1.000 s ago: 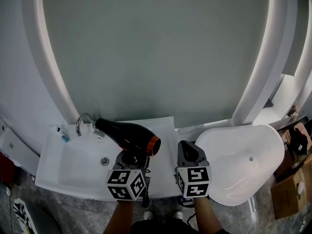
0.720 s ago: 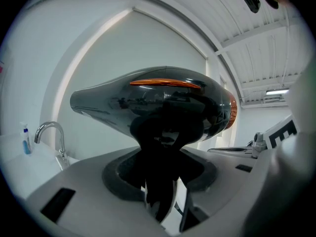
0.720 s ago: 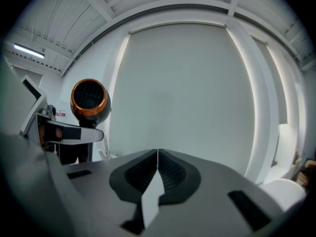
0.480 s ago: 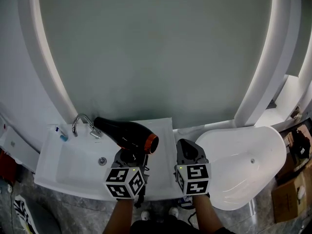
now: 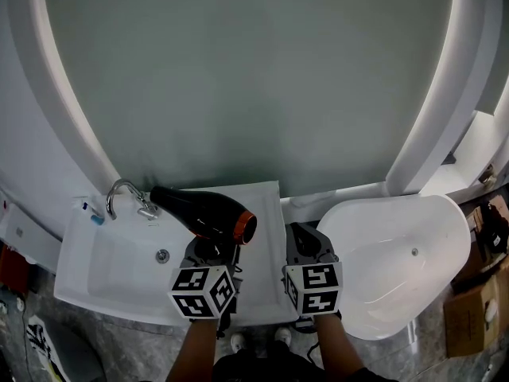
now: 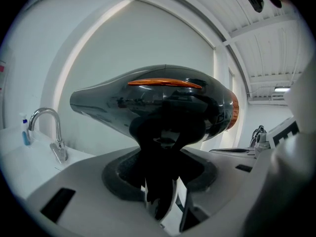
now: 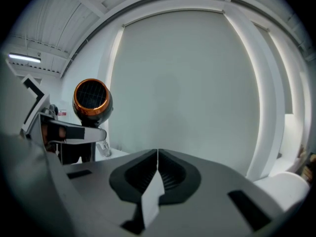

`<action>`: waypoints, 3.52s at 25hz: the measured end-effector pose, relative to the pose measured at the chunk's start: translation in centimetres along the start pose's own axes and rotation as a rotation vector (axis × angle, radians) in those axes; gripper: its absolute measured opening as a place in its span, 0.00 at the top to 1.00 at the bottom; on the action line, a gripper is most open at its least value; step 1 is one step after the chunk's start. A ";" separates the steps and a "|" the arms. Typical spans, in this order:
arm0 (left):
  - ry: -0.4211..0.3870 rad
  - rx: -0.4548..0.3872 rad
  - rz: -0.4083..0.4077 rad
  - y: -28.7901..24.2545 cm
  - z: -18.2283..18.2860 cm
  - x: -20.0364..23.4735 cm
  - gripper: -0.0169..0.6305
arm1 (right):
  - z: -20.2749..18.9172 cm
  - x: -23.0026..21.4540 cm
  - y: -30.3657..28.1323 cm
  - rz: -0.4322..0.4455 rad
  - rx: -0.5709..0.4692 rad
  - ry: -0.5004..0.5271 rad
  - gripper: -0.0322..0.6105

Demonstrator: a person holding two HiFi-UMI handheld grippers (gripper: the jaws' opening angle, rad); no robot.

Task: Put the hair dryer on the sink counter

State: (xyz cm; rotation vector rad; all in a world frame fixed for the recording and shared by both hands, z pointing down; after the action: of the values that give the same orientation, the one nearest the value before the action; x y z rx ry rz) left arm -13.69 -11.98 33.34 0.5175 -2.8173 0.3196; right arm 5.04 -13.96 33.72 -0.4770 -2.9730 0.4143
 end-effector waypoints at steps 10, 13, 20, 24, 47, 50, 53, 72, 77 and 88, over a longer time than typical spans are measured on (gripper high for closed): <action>0.041 0.097 0.023 -4.3 -3.1 2.4 0.70 | -3.3 -1.0 -4.8 0.024 0.097 -0.025 0.92; 0.060 0.126 0.030 -5.7 -4.1 3.3 0.70 | -4.2 -1.1 -6.5 0.033 0.127 -0.028 0.92; 0.098 0.199 0.047 -8.5 -6.5 5.5 0.70 | -6.1 -1.5 -9.9 0.045 0.195 -0.052 0.92; 0.116 0.236 0.057 -10.1 -7.9 6.8 0.70 | -7.9 -1.6 -11.6 0.048 0.244 -0.067 0.92; 0.205 0.411 0.104 -15.5 -15.9 10.5 0.70 | -15.2 -3.4 -15.6 0.045 0.419 -0.095 0.91; 0.198 0.425 0.111 -15.9 -16.3 10.6 0.69 | -15.7 -3.4 -15.9 0.048 0.429 -0.105 0.91; 0.196 0.433 0.119 -16.1 -16.7 10.6 0.69 | -15.7 -3.5 -16.1 0.053 0.431 -0.105 0.91; 0.183 0.491 0.110 -16.8 -18.6 10.5 0.68 | -15.6 -3.7 -16.1 0.050 0.433 -0.106 0.91; 0.173 0.502 0.117 -17.1 -19.1 10.3 0.68 | -15.8 -4.0 -16.0 0.048 0.432 -0.110 0.91; 0.160 0.532 0.107 -17.1 -19.7 9.9 0.67 | -15.8 -4.4 -15.8 0.044 0.430 -0.115 0.91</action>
State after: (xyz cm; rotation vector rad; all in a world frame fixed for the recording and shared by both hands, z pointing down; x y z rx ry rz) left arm -12.07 -25.65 57.68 0.4173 -2.5915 1.0958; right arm 6.81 -25.80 53.07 -0.4803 -2.8550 1.0864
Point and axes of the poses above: the fingertips, and each gripper's own axes: y backward along the fingers, x to its left, z out of its top, the point moved 7 cm from there along y, backward along the fingers, and after that the axes turned 7 degrees about -z, right-handed, at the moved point
